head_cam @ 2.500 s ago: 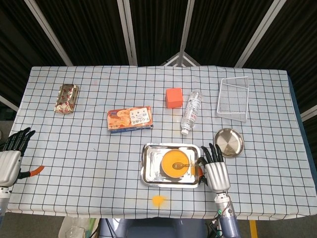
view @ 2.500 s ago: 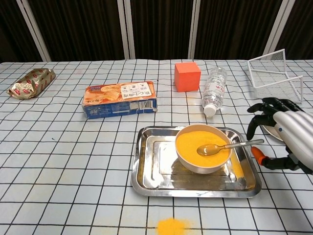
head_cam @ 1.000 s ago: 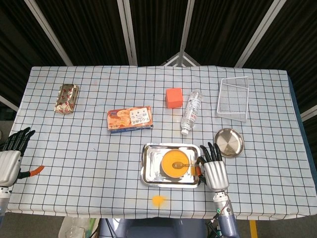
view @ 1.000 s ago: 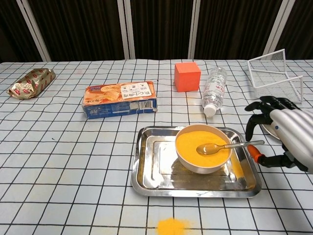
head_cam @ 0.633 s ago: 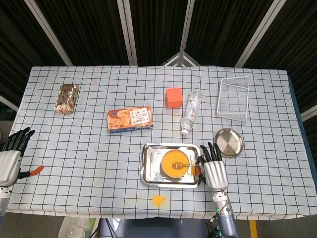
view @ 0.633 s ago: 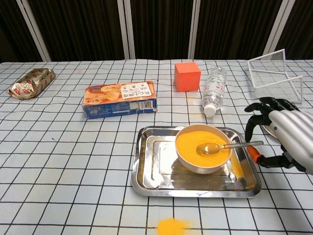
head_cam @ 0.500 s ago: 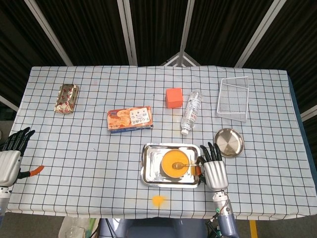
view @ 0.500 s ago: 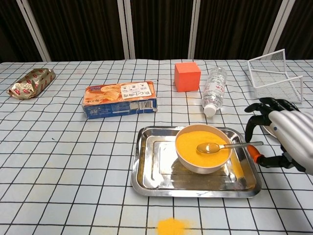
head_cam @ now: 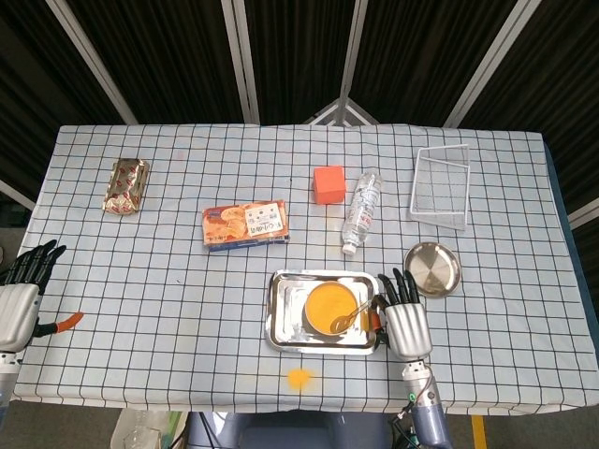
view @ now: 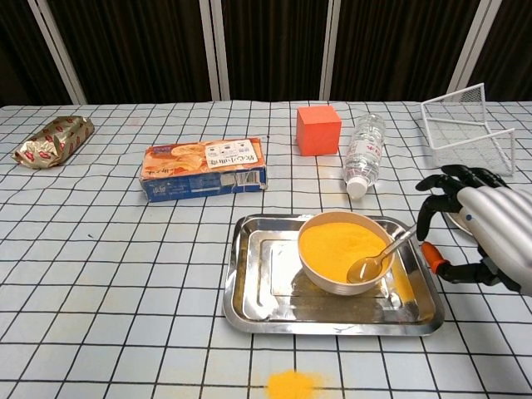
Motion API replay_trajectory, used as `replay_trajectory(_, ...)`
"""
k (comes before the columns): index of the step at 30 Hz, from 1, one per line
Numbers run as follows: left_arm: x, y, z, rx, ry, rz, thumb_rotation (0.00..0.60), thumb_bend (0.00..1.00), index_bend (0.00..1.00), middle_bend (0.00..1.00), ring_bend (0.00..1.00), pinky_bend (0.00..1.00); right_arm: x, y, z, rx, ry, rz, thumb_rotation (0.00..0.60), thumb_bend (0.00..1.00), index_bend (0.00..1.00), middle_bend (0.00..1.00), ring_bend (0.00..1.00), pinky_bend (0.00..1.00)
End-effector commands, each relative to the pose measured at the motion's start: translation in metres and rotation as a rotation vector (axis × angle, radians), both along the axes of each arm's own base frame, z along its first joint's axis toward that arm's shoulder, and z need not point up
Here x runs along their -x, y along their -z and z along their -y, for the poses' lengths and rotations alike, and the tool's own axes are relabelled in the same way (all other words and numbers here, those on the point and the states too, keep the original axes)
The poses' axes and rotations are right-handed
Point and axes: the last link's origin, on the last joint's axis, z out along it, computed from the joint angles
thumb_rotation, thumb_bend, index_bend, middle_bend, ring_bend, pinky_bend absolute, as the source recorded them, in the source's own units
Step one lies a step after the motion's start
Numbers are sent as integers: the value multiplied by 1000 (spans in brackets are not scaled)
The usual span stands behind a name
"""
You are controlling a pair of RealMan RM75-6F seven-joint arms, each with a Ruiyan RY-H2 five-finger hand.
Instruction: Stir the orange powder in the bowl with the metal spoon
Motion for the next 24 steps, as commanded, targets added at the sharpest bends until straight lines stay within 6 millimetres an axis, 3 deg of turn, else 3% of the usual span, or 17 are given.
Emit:
replay_trajectory(1,0,0,0,0,0,0,600,18,0,0,0,0,0,0,0,0,-1,-1,600,517,539,205,0,0)
replay_trajectory(5,0,0,0,0,0,1,600,18,0,0,0,0,0,-1,0,2,-4,-10,600,518,484,205,0,0)
replay_trajectory(10,0,0,0,0,0,1,600,18,0,0,0,0,1,-1,0,1,-5,-25,600,517,267,205,0,0)
replay_trajectory(13,0,0,0,-1,0,1,600,18,0,0,0,0,0,0,0,-9,-7,-40,600,517,206,205,0,0)
replay_trajectory(19,0,0,0,0,0,2,600,18,0,0,0,0,-2,0,1,-21,-9,-72,600,613,203,205,0,0)
replay_trajectory(24,0,0,0,0,-1,2,600,19,0,0,0,0,1,0,1,-39,28,-116,600,665,293,204,0,0)
